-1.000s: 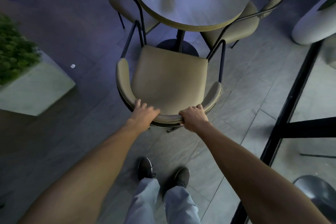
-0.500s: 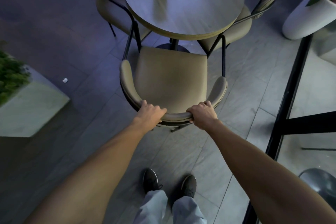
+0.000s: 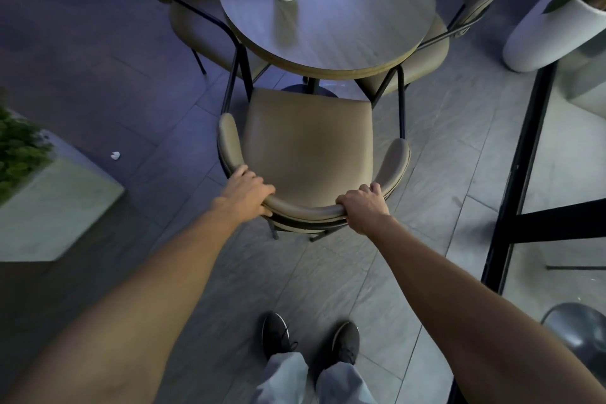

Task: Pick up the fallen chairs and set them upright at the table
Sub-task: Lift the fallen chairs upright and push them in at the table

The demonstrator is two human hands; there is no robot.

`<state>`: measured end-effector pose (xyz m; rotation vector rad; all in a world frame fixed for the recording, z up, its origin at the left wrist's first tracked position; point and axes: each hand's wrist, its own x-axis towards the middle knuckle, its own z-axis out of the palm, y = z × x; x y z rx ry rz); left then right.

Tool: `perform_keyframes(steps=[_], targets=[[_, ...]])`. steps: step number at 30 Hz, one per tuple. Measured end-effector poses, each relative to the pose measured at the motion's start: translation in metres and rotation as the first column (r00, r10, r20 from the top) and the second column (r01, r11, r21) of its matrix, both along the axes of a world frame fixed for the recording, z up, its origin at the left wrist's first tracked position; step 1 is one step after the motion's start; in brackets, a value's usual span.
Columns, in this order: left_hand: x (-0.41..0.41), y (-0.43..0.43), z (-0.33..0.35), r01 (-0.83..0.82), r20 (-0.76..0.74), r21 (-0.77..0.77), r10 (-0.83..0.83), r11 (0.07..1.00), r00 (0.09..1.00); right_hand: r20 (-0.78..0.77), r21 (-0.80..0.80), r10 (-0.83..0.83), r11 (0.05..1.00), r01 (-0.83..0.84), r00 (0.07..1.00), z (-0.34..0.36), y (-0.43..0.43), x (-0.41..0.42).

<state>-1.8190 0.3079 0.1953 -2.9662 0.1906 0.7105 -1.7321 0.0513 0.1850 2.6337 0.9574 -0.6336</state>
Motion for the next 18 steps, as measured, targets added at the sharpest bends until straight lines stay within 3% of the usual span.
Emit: perform_keyframes(steps=[18], targets=[[-0.0005, -0.0101, 0.0027, -0.070, -0.098, 0.020, 0.072, 0.997, 0.993, -0.019, -0.005, -0.029, 1.000, 0.029, 0.999, 0.0017, -0.0003, -0.0092]])
